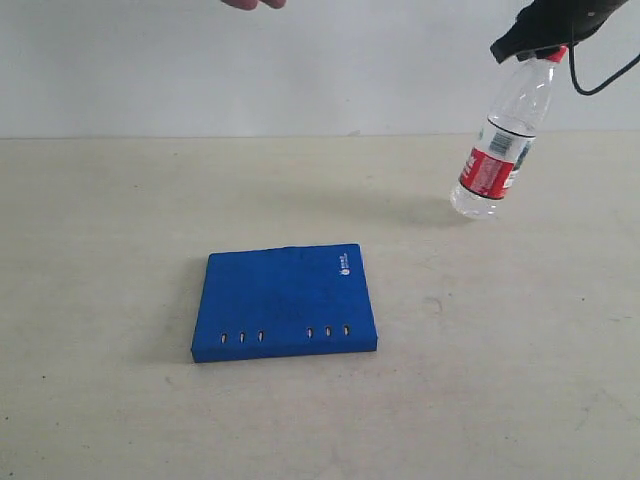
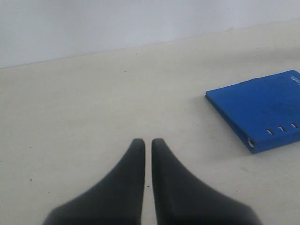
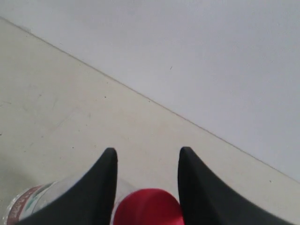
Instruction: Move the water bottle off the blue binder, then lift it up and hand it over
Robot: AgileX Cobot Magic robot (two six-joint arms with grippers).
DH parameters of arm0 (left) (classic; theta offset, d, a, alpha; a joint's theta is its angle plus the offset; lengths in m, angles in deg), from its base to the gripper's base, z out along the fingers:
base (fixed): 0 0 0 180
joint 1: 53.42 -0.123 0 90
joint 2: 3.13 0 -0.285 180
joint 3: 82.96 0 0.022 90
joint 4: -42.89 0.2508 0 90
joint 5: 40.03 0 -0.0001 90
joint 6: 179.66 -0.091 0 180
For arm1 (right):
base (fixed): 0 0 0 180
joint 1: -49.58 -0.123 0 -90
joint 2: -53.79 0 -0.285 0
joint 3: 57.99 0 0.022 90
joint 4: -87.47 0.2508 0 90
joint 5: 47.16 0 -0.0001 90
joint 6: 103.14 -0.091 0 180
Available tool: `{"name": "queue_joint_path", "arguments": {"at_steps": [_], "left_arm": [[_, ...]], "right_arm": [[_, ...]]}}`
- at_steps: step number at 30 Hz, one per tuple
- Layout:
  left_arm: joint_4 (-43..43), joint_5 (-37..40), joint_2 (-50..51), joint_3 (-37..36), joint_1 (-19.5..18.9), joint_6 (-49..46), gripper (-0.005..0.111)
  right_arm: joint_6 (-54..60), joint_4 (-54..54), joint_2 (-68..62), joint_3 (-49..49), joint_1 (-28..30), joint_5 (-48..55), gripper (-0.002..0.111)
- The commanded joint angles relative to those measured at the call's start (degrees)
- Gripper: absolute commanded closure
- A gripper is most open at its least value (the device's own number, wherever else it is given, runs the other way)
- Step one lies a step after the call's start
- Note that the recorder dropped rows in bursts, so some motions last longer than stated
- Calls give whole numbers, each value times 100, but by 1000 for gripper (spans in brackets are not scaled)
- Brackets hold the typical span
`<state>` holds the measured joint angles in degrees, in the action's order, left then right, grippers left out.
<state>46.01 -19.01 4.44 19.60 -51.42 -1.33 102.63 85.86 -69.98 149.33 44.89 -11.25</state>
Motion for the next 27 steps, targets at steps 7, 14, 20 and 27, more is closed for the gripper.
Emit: {"name": "queue_joint_path", "arguments": {"at_steps": [7,14,20,27], "left_arm": [[24,-6,22,22,-15,-13,102],[24,-6,22,22,-15,-13,102],[24,-6,22,22,-15,-13,102],[24,-6,22,22,-15,-13,102]], "right_arm": [[826,556,-222,9,32,93,79],[891,824,-114,9,12,-20,48],[891,852,424,9,12,-157,49],[625,874,1444,9,12,156,49]]}}
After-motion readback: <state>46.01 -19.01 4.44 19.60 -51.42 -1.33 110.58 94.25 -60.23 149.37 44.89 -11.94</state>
